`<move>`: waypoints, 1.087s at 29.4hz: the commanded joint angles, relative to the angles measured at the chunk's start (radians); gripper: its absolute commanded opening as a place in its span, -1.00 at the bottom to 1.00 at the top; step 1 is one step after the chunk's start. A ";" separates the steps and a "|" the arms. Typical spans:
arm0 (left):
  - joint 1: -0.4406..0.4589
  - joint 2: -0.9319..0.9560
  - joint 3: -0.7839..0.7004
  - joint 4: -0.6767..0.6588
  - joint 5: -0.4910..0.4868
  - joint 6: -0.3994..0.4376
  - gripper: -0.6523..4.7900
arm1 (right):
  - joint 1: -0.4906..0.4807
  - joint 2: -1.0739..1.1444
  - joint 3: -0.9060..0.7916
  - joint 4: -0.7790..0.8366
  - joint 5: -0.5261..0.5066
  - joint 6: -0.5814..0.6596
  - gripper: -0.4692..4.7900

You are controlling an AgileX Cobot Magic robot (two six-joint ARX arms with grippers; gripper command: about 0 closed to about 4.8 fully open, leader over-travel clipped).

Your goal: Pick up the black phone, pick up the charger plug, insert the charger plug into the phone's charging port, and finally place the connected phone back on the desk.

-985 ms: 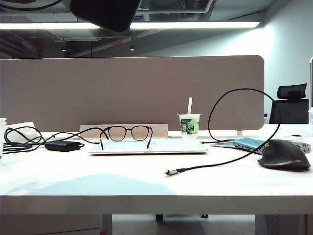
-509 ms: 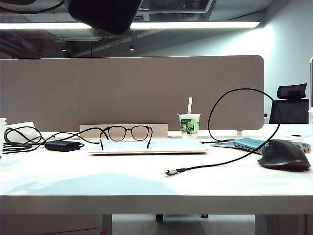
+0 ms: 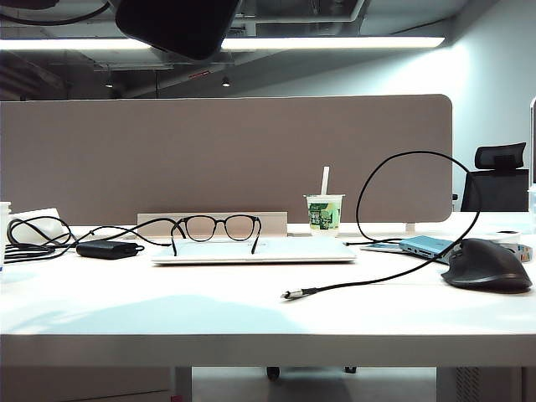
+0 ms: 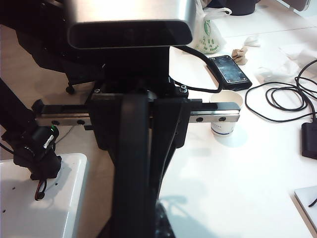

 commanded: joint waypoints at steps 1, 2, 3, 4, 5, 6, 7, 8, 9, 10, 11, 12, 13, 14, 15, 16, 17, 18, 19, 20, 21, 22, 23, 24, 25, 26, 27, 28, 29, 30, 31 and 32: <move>-0.002 -0.005 0.006 0.026 -0.011 -0.003 -0.11 | 0.003 -0.005 0.007 0.025 0.007 0.008 -0.83; -0.002 -0.005 0.006 0.026 -0.021 -0.003 0.04 | 0.003 -0.008 0.012 0.026 0.004 0.008 -0.83; -0.002 -0.005 0.006 0.026 -0.032 -0.006 0.14 | 0.002 -0.014 0.015 0.027 0.000 0.008 -0.83; -0.002 -0.005 0.006 0.027 -0.040 -0.007 0.20 | 0.000 -0.021 0.019 0.031 -0.002 0.008 -0.83; -0.002 -0.005 0.006 0.028 -0.042 -0.007 0.23 | -0.002 -0.037 0.024 0.036 -0.001 0.008 -0.83; -0.002 -0.005 0.006 0.029 -0.042 -0.007 0.23 | -0.002 -0.048 0.027 0.040 -0.001 0.008 -0.83; -0.002 -0.005 0.006 0.047 -0.042 -0.023 0.23 | -0.005 -0.068 0.031 0.056 0.002 0.009 -0.83; -0.002 -0.005 0.006 0.064 -0.042 -0.038 0.24 | -0.009 -0.079 0.031 0.069 0.002 0.009 -0.83; -0.002 -0.005 0.006 0.090 -0.042 -0.056 0.28 | -0.018 -0.092 0.031 0.092 0.002 0.013 -0.83; -0.002 -0.005 0.006 0.117 -0.042 -0.074 0.30 | -0.025 -0.103 0.031 0.112 0.002 0.013 -0.83; -0.002 -0.005 0.006 0.147 -0.042 -0.094 0.31 | -0.033 -0.112 0.031 0.137 0.002 0.017 -0.83; -0.002 -0.005 0.006 0.190 -0.042 -0.121 0.31 | -0.040 -0.123 0.031 0.170 0.002 0.033 -0.83; -0.002 -0.005 0.006 0.225 -0.042 -0.146 0.31 | -0.046 -0.130 0.031 0.200 0.002 0.053 -0.83; -0.002 -0.005 0.006 0.266 -0.042 -0.174 0.31 | -0.049 -0.135 0.031 0.235 0.002 0.079 -0.83; -0.002 -0.005 0.006 0.362 -0.044 -0.239 0.31 | -0.060 -0.146 0.031 0.311 0.001 0.132 -0.83; -0.002 -0.005 0.006 0.406 -0.051 -0.270 0.31 | -0.063 -0.151 0.030 0.344 0.001 0.150 -0.83; -0.002 -0.005 0.006 0.489 -0.069 -0.320 0.31 | -0.066 -0.152 0.030 0.422 -0.001 0.191 -0.83; -0.002 -0.005 0.006 0.537 -0.084 -0.348 0.31 | -0.066 -0.151 0.030 0.472 -0.003 0.218 -0.83; -0.002 -0.005 0.006 0.612 -0.111 -0.391 0.31 | -0.066 -0.149 0.030 0.550 -0.003 0.260 -0.83; -0.002 -0.005 0.006 0.669 -0.140 -0.431 0.31 | -0.066 -0.146 0.030 0.596 -0.003 0.284 -0.83; -0.002 -0.005 0.006 0.732 -0.177 -0.476 0.31 | -0.066 -0.145 0.030 0.638 -0.003 0.314 -0.83; -0.002 -0.005 0.006 0.776 -0.205 -0.512 0.31 | -0.066 -0.143 0.030 0.664 -0.003 0.336 -0.83; -0.002 -0.005 0.006 0.846 -0.259 -0.571 0.31 | -0.066 -0.143 0.030 0.697 -0.003 0.361 -0.83; -0.002 -0.005 0.006 0.871 -0.283 -0.595 0.31 | -0.066 -0.142 0.030 0.711 -0.003 0.369 -0.83; -0.002 -0.005 0.006 0.928 -0.323 -0.638 0.31 | -0.066 -0.141 0.030 0.734 -0.004 0.376 -0.83; -0.002 -0.005 0.006 0.952 -0.336 -0.658 0.31 | -0.065 -0.138 0.030 0.739 -0.003 0.376 -0.83; -0.002 -0.005 0.006 0.983 -0.352 -0.687 0.31 | -0.065 -0.135 0.030 0.740 -0.004 0.376 -0.83; -0.002 -0.005 0.006 1.003 -0.357 -0.709 0.31 | -0.065 -0.130 0.030 0.740 -0.007 0.376 -0.83; -0.002 -0.005 0.006 1.016 -0.357 -0.728 0.31 | -0.065 -0.125 0.030 0.740 -0.011 0.377 -0.83; -0.002 -0.005 0.006 1.024 -0.357 -0.750 0.30 | -0.065 -0.119 0.030 0.740 -0.015 0.377 -0.83; -0.002 -0.005 0.006 1.023 -0.359 -0.766 0.29 | -0.065 -0.115 0.030 0.742 -0.019 0.377 -0.83; -0.002 -0.005 0.006 1.022 -0.359 -0.800 0.29 | -0.064 -0.102 0.030 0.754 -0.038 0.378 -0.83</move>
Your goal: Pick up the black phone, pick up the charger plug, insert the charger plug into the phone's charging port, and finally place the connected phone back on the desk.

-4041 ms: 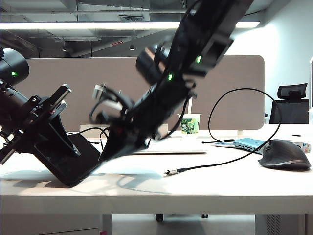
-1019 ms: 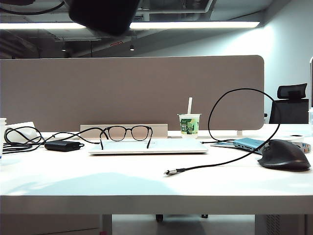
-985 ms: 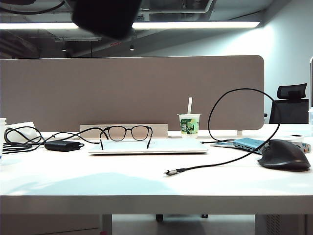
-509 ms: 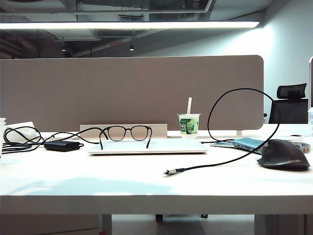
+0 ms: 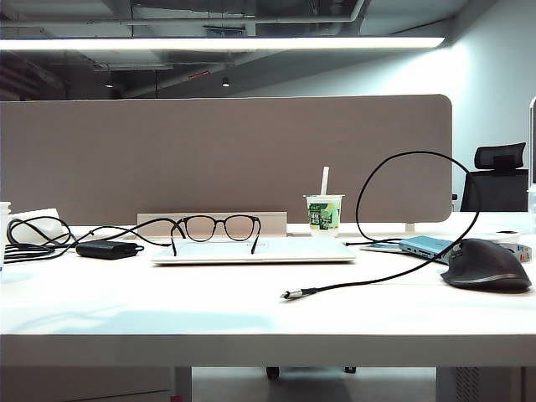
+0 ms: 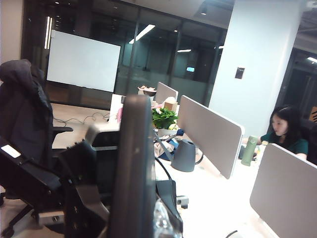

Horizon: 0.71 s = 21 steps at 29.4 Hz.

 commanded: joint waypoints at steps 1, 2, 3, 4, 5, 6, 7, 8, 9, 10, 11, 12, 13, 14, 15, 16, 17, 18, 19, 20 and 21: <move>-0.002 -0.003 0.005 0.018 -0.007 -0.097 0.29 | 0.002 0.026 0.009 0.064 -0.043 0.019 -0.83; -0.004 -0.003 0.005 0.019 -0.006 -0.113 0.29 | 0.005 0.040 0.009 0.087 -0.064 0.047 -0.83; -0.012 -0.003 0.005 0.020 -0.007 -0.135 0.25 | 0.012 0.056 0.009 0.107 -0.069 0.069 -0.83; -0.015 -0.003 0.005 0.020 -0.008 -0.139 0.20 | 0.013 0.061 0.009 0.116 -0.074 0.073 -0.83; -0.015 -0.003 0.005 0.020 -0.008 -0.143 0.10 | 0.012 0.067 0.009 0.127 -0.076 0.076 -0.83; -0.015 -0.004 0.005 0.020 -0.008 -0.143 0.02 | 0.012 0.074 0.009 0.146 -0.076 0.077 -0.83; -0.015 -0.004 0.005 0.020 -0.011 -0.148 0.01 | 0.012 0.076 0.009 0.158 -0.076 0.080 -0.83; -0.015 -0.003 0.005 0.019 -0.012 -0.148 0.01 | 0.012 0.076 0.009 0.158 -0.076 0.080 -0.83; -0.015 -0.003 0.005 0.018 -0.011 -0.156 0.01 | 0.012 0.077 0.009 0.158 -0.076 0.082 -0.83; -0.015 -0.004 0.005 0.019 -0.011 -0.158 0.01 | 0.012 0.077 0.009 0.157 -0.076 0.083 -0.83; -0.014 -0.004 0.005 0.019 -0.011 -0.158 0.01 | 0.012 0.077 0.009 0.158 -0.076 0.083 -0.83; -0.015 -0.004 0.005 0.019 -0.011 -0.157 0.01 | 0.012 0.077 0.009 0.158 -0.076 0.083 -0.83; -0.015 -0.004 0.005 0.019 -0.011 -0.157 0.01 | 0.012 0.077 0.009 0.158 -0.076 0.083 -0.83; -0.015 -0.004 0.005 0.023 -0.011 -0.158 0.01 | 0.012 0.078 0.009 0.157 -0.076 0.083 -0.83; -0.015 -0.004 0.005 0.033 -0.011 -0.158 0.00 | 0.012 0.078 0.009 0.158 -0.076 0.083 -0.83; -0.014 -0.004 0.005 0.044 -0.011 -0.158 -0.09 | 0.011 0.078 0.009 0.158 -0.076 0.083 -0.83; -0.014 -0.004 0.005 0.055 -0.011 -0.157 -0.30 | 0.011 0.078 0.009 0.158 -0.076 0.083 -0.83; -0.014 -0.004 0.005 0.066 -0.011 -0.156 -0.69 | 0.011 0.078 0.009 0.158 -0.076 0.083 -0.83; -0.014 -0.004 0.005 0.066 -0.011 -0.157 -0.79 | 0.011 0.078 0.009 0.157 -0.076 0.083 -0.83; -0.014 -0.004 0.005 0.064 -0.011 -0.157 -0.78 | 0.011 0.078 0.009 0.158 -0.076 0.083 -0.83; -0.014 -0.004 0.005 0.066 -0.011 -0.157 -0.78 | 0.011 0.080 0.009 0.152 -0.076 0.083 -0.83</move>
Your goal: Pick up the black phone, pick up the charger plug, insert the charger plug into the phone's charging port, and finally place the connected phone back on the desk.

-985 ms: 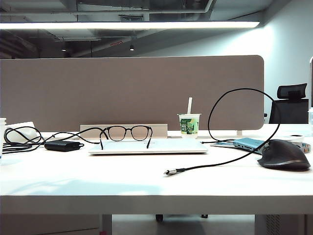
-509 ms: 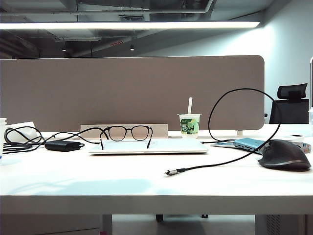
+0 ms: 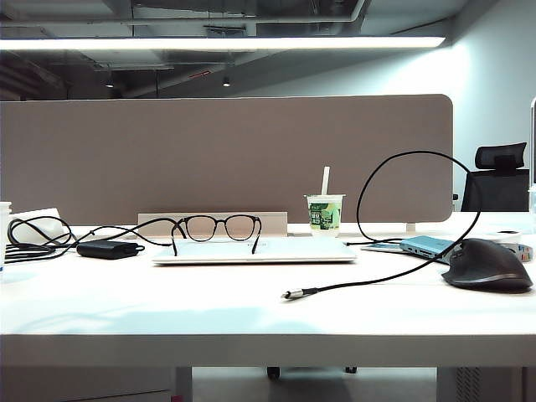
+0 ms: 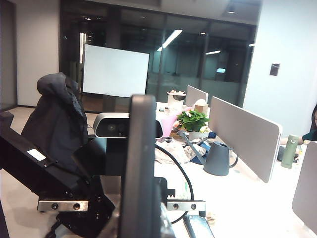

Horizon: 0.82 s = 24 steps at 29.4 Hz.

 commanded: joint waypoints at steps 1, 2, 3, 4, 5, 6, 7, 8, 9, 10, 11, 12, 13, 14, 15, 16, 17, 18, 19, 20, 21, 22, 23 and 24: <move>0.000 0.002 0.005 -0.015 -0.058 -0.009 -0.78 | 0.007 -0.002 0.006 0.031 0.026 -0.035 -0.83; 0.000 0.002 0.005 -0.016 -0.057 -0.008 -0.78 | 0.007 -0.002 0.006 0.031 0.026 -0.035 -0.82; 0.000 0.002 0.005 -0.014 -0.057 -0.008 -0.78 | 0.007 -0.002 0.006 0.032 0.025 -0.034 -0.77; 0.000 0.002 0.005 -0.014 -0.058 -0.007 -0.78 | 0.007 -0.003 0.006 0.032 0.022 -0.034 -0.59; 0.000 0.002 0.005 -0.016 -0.056 -0.008 -0.78 | 0.007 -0.005 0.006 0.032 0.023 -0.034 -0.26; 0.000 0.002 0.005 -0.018 -0.052 -0.007 -0.78 | 0.006 -0.006 0.006 0.031 0.024 -0.034 0.08; 0.000 0.002 0.005 -0.024 -0.038 0.003 -0.78 | -0.009 -0.012 0.006 0.031 0.023 -0.033 0.32; 0.000 0.002 0.005 -0.043 -0.013 0.031 -0.78 | -0.039 -0.026 0.006 0.017 0.024 -0.034 0.35; 0.000 0.002 0.005 -0.067 -0.004 0.054 -0.78 | -0.059 -0.034 0.006 0.003 0.024 -0.034 0.35; 0.001 0.002 0.005 -0.129 0.016 0.104 -0.78 | -0.095 -0.048 0.006 -0.023 0.023 -0.035 0.35; 0.001 0.001 0.005 -0.176 0.027 0.142 -0.78 | -0.120 -0.056 0.006 -0.045 0.022 -0.040 0.35; 0.001 0.001 0.005 -0.254 0.032 0.208 -0.78 | -0.164 -0.067 0.006 -0.088 0.016 -0.050 0.35; 0.000 0.001 0.005 -0.314 0.031 0.255 -0.78 | -0.197 -0.073 0.006 -0.111 0.004 -0.061 0.35; 0.000 0.001 0.005 -0.419 0.029 0.332 -0.78 | -0.242 -0.079 0.006 -0.148 -0.019 -0.086 0.35; 0.000 0.001 0.005 -0.484 0.029 0.386 -0.78 | -0.258 -0.081 0.006 -0.172 -0.033 -0.101 0.35; 0.000 0.001 0.005 -0.587 0.021 0.468 -0.78 | -0.271 -0.082 0.006 -0.217 -0.041 -0.130 0.35; 0.000 0.001 0.005 -0.642 0.006 0.503 -0.78 | -0.274 -0.083 0.006 -0.255 -0.039 -0.161 0.34; 0.000 0.001 0.005 -0.726 -0.023 0.560 -0.78 | -0.273 -0.082 0.006 -0.327 -0.033 -0.228 0.34; 0.000 0.001 0.005 -0.759 -0.035 0.585 -0.78 | -0.273 -0.082 0.006 -0.380 -0.024 -0.280 0.34; 0.000 0.001 0.006 -0.798 -0.044 0.614 -0.78 | -0.269 -0.082 0.006 -0.426 -0.013 -0.324 0.34; 0.000 0.001 0.006 -0.827 -0.051 0.634 -0.78 | -0.263 -0.082 0.006 -0.475 0.003 -0.372 0.34; 0.000 0.000 0.006 -0.888 -0.062 0.665 -0.78 | -0.240 -0.082 0.006 -0.586 0.048 -0.478 0.34; 0.000 -0.001 0.006 -0.942 -0.077 0.696 -0.78 | -0.220 -0.082 0.006 -0.692 0.096 -0.575 0.34; 0.000 0.000 0.006 -0.964 -0.084 0.713 -0.78 | -0.215 -0.080 0.006 -0.734 0.114 -0.614 0.34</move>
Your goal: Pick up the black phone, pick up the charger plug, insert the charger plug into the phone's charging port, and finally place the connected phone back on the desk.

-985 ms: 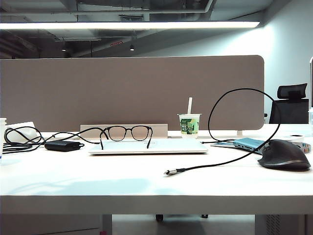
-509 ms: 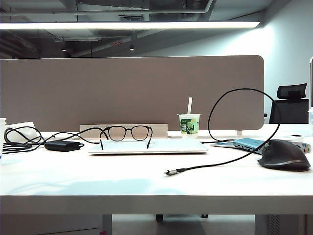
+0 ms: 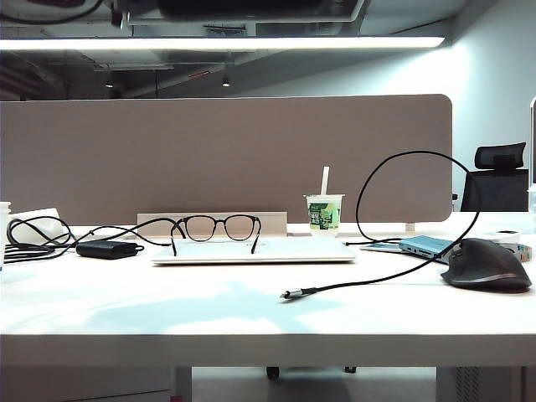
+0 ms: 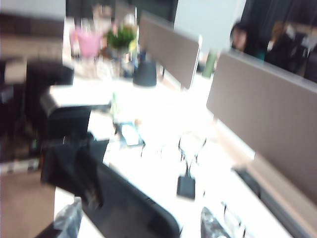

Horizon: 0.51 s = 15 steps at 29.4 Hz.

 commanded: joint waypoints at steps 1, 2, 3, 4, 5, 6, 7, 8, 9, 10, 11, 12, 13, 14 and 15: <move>-0.003 -0.007 0.007 -0.062 -0.016 0.077 -0.78 | 0.019 0.000 0.003 -0.179 0.068 -0.185 0.34; -0.008 -0.007 0.007 -0.088 -0.024 0.106 -0.78 | 0.024 0.002 0.003 -0.213 0.079 -0.211 0.34; -0.018 -0.007 0.007 -0.113 -0.043 0.132 -0.78 | 0.037 0.008 0.003 -0.246 0.098 -0.239 0.34; -0.034 -0.008 0.007 -0.145 -0.064 0.164 -0.78 | 0.052 0.013 0.003 -0.269 0.113 -0.258 0.34; -0.042 -0.008 0.008 -0.172 -0.078 0.188 -0.78 | 0.068 0.014 0.003 -0.291 0.130 -0.277 0.34; -0.048 -0.008 0.008 -0.201 -0.084 0.211 -0.78 | 0.082 0.021 0.003 -0.310 0.152 -0.304 0.34; -0.055 -0.008 0.009 -0.234 -0.090 0.244 -0.78 | 0.092 0.024 0.003 -0.325 0.165 -0.325 0.34; -0.069 -0.007 0.009 -0.261 -0.103 0.272 -0.78 | 0.101 0.027 0.003 -0.338 0.174 -0.346 0.34; -0.092 -0.007 0.009 -0.298 -0.134 0.321 -0.78 | 0.116 0.034 0.003 -0.354 0.193 -0.374 0.34; -0.114 -0.007 0.009 -0.325 -0.159 0.359 -0.78 | 0.130 0.039 0.003 -0.367 0.208 -0.391 0.34; -0.132 -0.007 0.009 -0.351 -0.187 0.393 -0.78 | 0.145 0.047 0.003 -0.378 0.222 -0.410 0.34; -0.146 -0.008 0.009 -0.380 -0.212 0.420 -0.78 | 0.162 0.055 0.003 -0.396 0.243 -0.431 0.34; -0.151 -0.008 0.009 -0.402 -0.221 0.433 -0.78 | 0.174 0.063 0.003 -0.409 0.254 -0.449 0.34; -0.154 -0.008 0.009 -0.424 -0.229 0.449 -0.78 | 0.185 0.071 0.003 -0.424 0.259 -0.468 0.34; -0.166 -0.007 0.008 -0.450 -0.248 0.470 -0.78 | 0.196 0.079 0.003 -0.447 0.261 -0.495 0.34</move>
